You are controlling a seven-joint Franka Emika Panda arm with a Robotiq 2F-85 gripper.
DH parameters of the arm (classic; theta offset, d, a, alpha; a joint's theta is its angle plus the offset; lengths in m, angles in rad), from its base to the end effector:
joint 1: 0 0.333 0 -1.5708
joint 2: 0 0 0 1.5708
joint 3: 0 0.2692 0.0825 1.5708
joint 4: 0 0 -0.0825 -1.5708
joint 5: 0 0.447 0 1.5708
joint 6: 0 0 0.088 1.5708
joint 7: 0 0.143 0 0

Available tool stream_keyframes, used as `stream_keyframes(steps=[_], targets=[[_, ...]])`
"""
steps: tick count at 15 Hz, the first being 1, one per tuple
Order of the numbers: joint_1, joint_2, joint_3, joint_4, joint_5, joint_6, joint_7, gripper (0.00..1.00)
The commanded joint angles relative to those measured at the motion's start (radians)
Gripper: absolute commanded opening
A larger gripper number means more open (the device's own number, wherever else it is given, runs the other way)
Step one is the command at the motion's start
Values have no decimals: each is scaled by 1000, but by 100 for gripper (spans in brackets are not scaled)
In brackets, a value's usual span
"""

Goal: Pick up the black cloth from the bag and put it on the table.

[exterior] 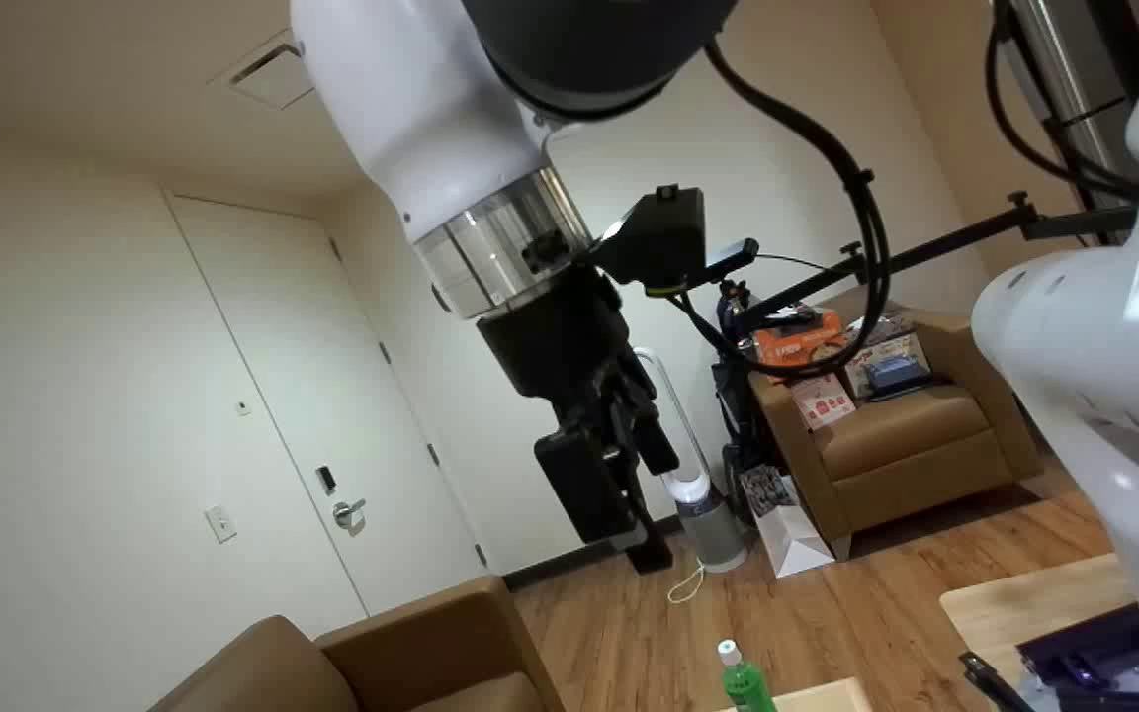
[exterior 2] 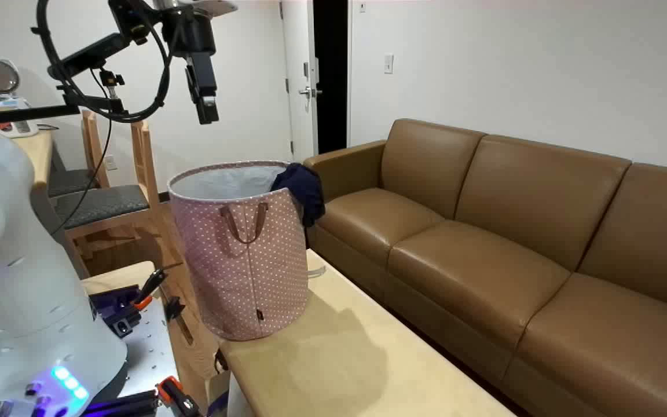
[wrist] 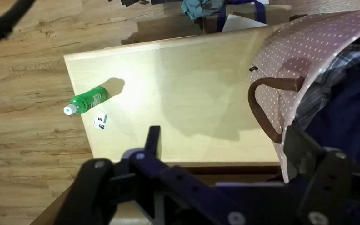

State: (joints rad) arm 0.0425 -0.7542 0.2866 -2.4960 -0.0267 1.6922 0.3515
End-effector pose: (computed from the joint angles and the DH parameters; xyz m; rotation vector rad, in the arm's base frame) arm 0.3960 0.1197 0.4340 2.9059 -0.1456 -0.0021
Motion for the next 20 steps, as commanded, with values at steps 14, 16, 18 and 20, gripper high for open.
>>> stream_keyframes(steps=[14,16,18,20], targets=[[7,138,11,46,49,197,56,100],[12,161,20,67,52,197,52,100],[10,172,26,72,26,197,38,100],[14,4,-10,2,-7,-2,8,100]])
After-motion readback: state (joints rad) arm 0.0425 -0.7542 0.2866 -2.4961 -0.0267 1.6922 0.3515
